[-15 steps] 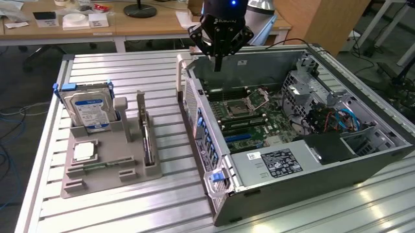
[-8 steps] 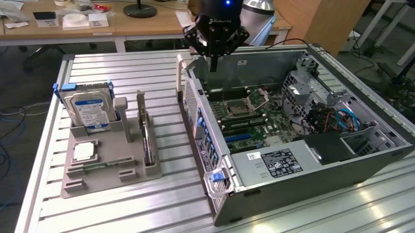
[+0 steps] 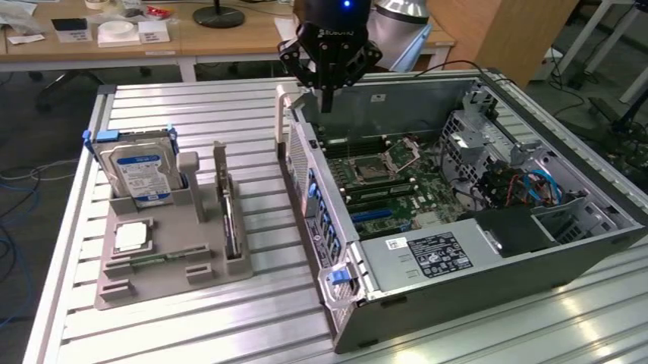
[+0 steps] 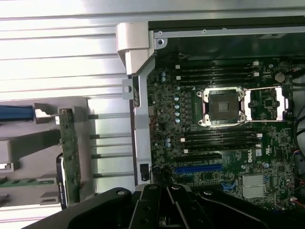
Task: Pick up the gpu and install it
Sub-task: 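Reach for the gpu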
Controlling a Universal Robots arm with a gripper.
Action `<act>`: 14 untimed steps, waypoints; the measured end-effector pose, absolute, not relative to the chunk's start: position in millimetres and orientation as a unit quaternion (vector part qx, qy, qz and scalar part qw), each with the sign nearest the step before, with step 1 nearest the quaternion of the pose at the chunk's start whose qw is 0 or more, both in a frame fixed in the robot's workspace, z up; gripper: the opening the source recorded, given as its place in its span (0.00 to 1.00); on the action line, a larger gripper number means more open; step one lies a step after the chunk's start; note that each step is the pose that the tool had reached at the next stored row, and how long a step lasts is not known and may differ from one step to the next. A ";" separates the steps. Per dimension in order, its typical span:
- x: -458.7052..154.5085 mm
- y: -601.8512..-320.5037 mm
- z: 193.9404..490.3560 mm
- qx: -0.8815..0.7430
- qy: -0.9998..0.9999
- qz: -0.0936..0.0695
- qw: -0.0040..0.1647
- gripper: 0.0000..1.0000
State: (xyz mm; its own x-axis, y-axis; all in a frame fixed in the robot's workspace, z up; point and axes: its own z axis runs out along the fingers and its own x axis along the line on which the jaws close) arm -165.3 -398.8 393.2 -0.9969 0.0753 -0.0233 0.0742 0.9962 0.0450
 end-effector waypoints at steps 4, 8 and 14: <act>-170.0 -398.8 393.2 0.037 0.999 0.022 0.012 0.11; -175.1 -398.8 393.2 0.037 0.999 0.022 0.012 0.11; -183.1 -398.9 393.1 0.037 0.999 0.022 0.012 0.11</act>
State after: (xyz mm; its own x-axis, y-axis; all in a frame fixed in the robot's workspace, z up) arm -183.1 -398.9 393.1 -0.9969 0.0752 -0.0233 0.0741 0.9962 0.0451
